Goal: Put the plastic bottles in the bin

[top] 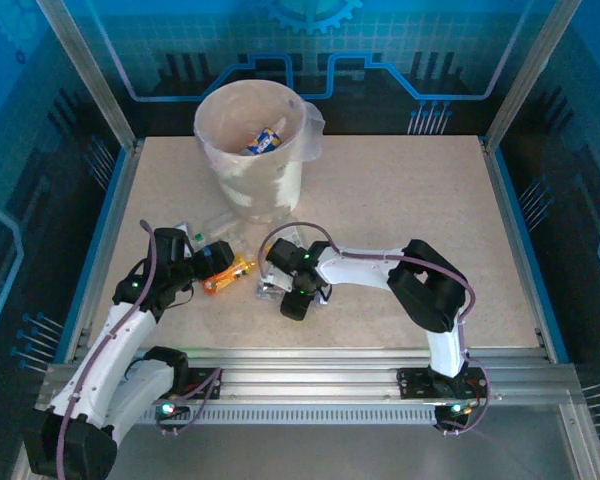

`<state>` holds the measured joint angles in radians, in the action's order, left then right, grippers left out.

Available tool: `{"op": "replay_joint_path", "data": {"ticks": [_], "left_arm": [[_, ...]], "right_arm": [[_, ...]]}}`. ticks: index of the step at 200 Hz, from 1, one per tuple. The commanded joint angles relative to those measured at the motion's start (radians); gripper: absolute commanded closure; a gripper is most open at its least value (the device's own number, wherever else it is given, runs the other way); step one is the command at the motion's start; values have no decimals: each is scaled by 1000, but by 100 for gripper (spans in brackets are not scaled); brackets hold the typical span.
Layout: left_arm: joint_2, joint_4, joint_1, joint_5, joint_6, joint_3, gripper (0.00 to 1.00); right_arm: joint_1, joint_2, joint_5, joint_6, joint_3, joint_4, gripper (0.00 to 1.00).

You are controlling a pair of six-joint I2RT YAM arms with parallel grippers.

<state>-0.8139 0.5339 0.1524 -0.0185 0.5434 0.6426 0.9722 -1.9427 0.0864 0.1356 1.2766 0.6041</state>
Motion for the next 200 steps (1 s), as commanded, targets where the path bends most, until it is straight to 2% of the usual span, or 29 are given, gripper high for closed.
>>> {"op": "replay_joint_path", "data": {"ticks": [1, 21, 41, 73, 101, 151, 170, 200], "left_arm": [[-8, -17, 1, 9, -14, 6, 1], [-12, -18, 1, 6, -13, 9, 1], [-12, -17, 1, 5, -10, 15, 1], [-14, -21, 1, 0, -13, 28, 1], [-13, -51, 1, -40, -12, 30, 1], [-5, -226, 4, -234, 10, 23, 1], [0, -348, 6, -318, 33, 7, 1], [-1, -660, 10, -437, 100, -49, 1]], "right_arm": [[9, -2, -19, -4, -20, 15, 22], [9, -19, -28, -7, -19, 5, 27], [10, -31, -40, -10, -12, 9, 41], [14, 24, -44, -14, -14, 6, 54], [9, 121, -43, -42, -20, -6, 54], [-63, 354, -73, -171, -57, -118, 56], [-99, 435, -84, -227, -80, -181, 56], [-157, 529, -134, -294, -109, -299, 57]]}}
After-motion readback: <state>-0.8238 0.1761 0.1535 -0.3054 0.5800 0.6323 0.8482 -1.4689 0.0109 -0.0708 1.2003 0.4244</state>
